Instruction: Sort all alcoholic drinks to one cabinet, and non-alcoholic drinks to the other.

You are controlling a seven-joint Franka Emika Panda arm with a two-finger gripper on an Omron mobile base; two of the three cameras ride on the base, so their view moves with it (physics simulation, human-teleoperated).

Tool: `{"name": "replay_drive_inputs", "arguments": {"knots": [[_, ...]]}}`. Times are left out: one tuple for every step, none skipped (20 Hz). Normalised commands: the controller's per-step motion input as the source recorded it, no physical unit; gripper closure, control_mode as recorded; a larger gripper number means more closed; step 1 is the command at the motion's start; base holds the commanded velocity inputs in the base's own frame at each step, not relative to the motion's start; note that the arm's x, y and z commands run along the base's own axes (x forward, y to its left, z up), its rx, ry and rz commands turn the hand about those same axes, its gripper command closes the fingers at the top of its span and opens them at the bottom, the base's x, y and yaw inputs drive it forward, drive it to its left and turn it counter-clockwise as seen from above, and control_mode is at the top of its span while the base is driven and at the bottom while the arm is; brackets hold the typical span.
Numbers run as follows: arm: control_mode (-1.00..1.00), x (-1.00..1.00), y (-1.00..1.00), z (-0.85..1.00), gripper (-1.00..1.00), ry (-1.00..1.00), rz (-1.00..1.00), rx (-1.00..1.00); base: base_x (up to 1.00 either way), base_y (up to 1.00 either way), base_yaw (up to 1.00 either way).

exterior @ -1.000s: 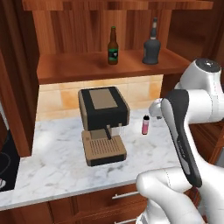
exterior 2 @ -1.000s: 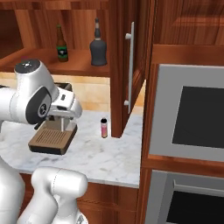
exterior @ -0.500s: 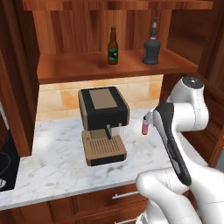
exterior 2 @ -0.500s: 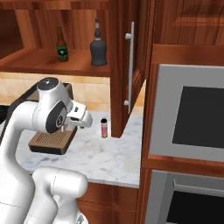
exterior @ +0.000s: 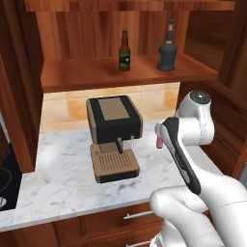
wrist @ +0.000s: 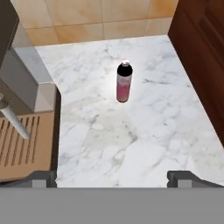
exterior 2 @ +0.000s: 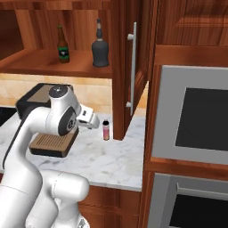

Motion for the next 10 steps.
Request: {"name": "replay_drive_inputs", "arguments": {"knots": [[-1.00,0.51,-0.09,-0.06,-1.00,0.00,-0.02,0.00,0.00,0.00,0.00],[-1.00,0.39,-0.11,-0.06,-1.00,0.00,-0.02,0.00,0.00,0.00,0.00],[-1.00,0.29,-0.17,-0.07,-1.00,0.00,-0.01,0.00,0.00,0.00,0.00],[-1.00,0.19,-0.19,-0.16,-1.00,0.00,-0.01,0.00,0.00,0.00,0.00],[-1.00,0.14,-0.19,-0.24,-1.00,0.00,-0.01,0.00,0.00,0.00,0.00],[-1.00,0.09,-0.18,-0.32,-1.00,0.00,-0.01,0.00,0.00,0.00,0.00],[-1.00,0.06,-0.16,-0.37,-1.00,0.00,-0.01,0.00,0.00,0.00,0.00],[-1.00,0.00,-0.16,-0.46,-1.00,0.00,0.00,0.00,0.00,0.00,0.00],[-1.00,0.01,-0.15,-0.46,-1.00,0.00,0.00,0.00,0.00,0.00,0.00],[-1.00,0.00,-0.13,-0.49,-1.00,0.00,0.00,0.00,0.00,0.00,0.00]]}}
